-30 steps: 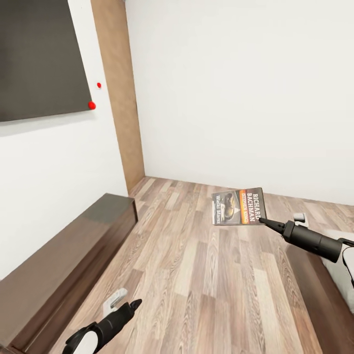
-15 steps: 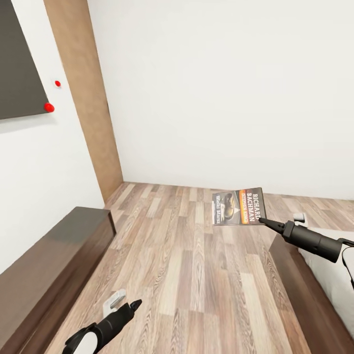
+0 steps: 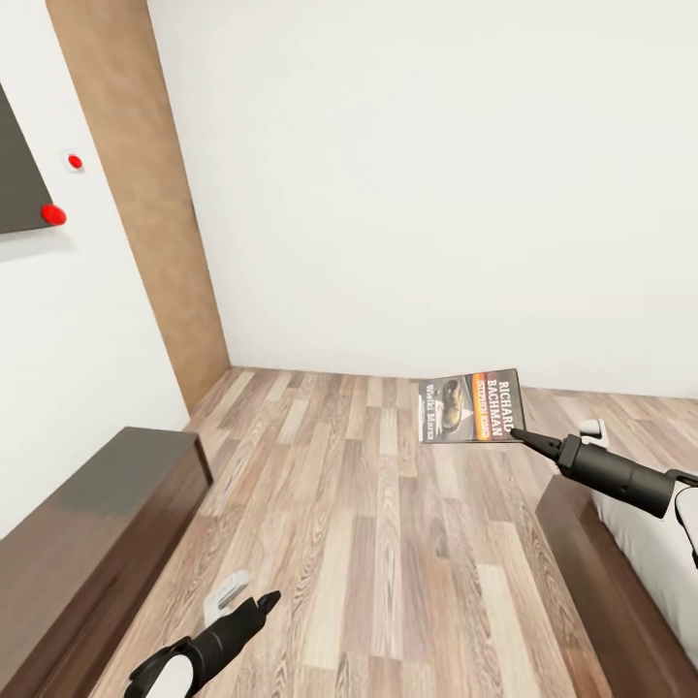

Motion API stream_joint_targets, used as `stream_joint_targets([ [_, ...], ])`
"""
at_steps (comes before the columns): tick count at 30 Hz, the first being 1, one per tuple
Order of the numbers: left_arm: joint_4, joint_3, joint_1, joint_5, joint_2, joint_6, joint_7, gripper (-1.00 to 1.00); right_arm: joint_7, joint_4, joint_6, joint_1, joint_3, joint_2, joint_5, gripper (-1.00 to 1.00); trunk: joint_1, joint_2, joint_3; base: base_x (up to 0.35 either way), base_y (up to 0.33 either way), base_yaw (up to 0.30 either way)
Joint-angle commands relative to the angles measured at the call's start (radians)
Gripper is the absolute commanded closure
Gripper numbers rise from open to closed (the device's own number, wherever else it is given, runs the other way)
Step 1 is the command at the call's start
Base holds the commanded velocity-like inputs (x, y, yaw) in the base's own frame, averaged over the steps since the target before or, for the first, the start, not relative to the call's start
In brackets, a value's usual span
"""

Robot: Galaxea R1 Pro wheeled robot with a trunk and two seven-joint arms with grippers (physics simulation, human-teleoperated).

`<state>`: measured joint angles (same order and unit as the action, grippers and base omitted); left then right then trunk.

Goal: In the bedroom, move the book from the bed onto either nightstand, and place the two sandals side by side next to the bed.

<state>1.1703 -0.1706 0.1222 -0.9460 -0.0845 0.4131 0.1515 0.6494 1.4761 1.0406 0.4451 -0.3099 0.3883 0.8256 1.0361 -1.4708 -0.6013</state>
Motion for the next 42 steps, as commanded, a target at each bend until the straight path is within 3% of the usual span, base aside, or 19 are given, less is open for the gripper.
stream_joint_targets([
  [1, 0.002, -0.003, 0.001, -0.010, -0.001, 0.001, 0.010, -1.00, 0.007, 0.002, 0.007, 0.001, -0.001, 0.000, 0.004, 1.00, 0.001, -0.001, -0.001, 0.329, 0.000, -0.002],
  [11, 0.002, -0.003, 0.001, -0.011, 0.000, 0.002, 0.010, -1.00, 0.007, 0.011, 0.007, 0.000, -0.002, 0.001, 0.005, 1.00, 0.001, -0.001, -0.001, 0.329, 0.000, -0.060],
  [24, -0.009, -0.004, 0.001, -0.012, 0.000, 0.004, 0.010, -1.00, 0.007, 0.008, 0.007, 0.000, 0.000, 0.001, 0.005, 1.00, 0.001, -0.001, -0.001, 0.329, 0.023, -0.258],
  [42, -0.021, -0.003, 0.001, -0.012, 0.001, 0.006, 0.010, -1.00, 0.006, 0.001, 0.007, 0.000, 0.000, 0.000, 0.003, 1.00, 0.001, -0.001, -0.001, 0.317, 0.137, -0.265],
])
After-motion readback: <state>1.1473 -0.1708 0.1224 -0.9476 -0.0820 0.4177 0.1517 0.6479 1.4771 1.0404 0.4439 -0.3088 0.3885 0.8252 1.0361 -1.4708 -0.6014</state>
